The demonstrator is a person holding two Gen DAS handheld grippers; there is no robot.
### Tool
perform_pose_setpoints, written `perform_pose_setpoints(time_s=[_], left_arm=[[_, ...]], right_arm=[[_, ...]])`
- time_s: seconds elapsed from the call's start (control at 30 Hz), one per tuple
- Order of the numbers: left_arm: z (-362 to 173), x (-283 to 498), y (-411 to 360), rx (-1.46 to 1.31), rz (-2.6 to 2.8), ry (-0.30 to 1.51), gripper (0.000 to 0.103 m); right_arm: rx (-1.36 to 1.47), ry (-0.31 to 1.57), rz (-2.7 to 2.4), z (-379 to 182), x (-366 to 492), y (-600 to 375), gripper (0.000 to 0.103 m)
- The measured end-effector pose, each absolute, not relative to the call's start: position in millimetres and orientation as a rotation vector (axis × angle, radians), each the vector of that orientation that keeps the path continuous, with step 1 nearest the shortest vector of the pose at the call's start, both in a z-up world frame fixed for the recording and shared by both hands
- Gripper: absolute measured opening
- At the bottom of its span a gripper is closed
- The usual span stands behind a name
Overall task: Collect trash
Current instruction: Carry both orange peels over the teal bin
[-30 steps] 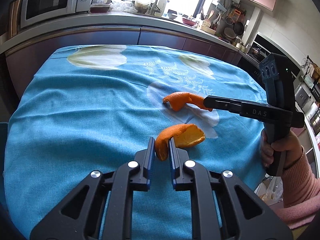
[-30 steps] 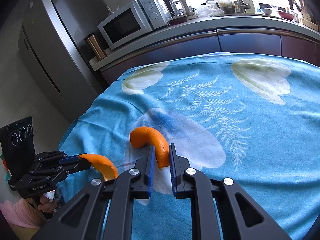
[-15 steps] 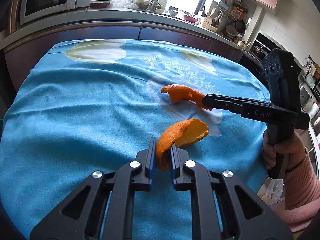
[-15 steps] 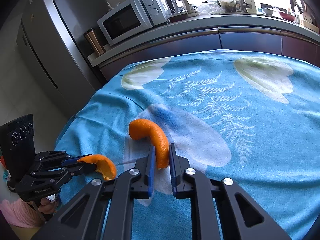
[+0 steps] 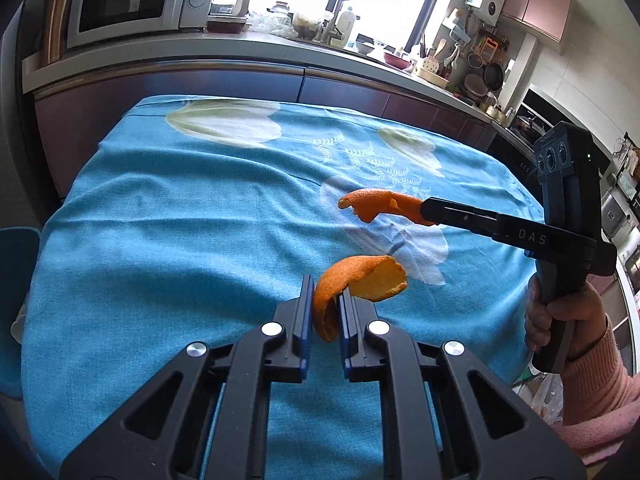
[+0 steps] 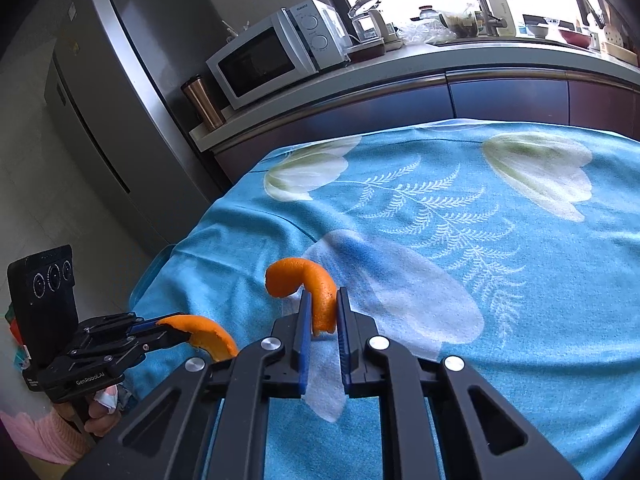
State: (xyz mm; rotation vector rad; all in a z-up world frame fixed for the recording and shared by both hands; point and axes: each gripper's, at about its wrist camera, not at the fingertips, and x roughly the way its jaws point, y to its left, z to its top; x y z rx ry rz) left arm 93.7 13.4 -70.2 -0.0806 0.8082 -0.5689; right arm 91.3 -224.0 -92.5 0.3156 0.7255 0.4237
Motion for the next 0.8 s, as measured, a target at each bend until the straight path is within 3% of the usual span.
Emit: perform_pose_setpoints(time_s=[0.8], left_arm=[[-44.4,73.0,75.8,-0.131,-0.432,0.727,0.011]], right_arm=[[0.364,0.669,0.554,-71.3,88.2,-182.6,0.011]])
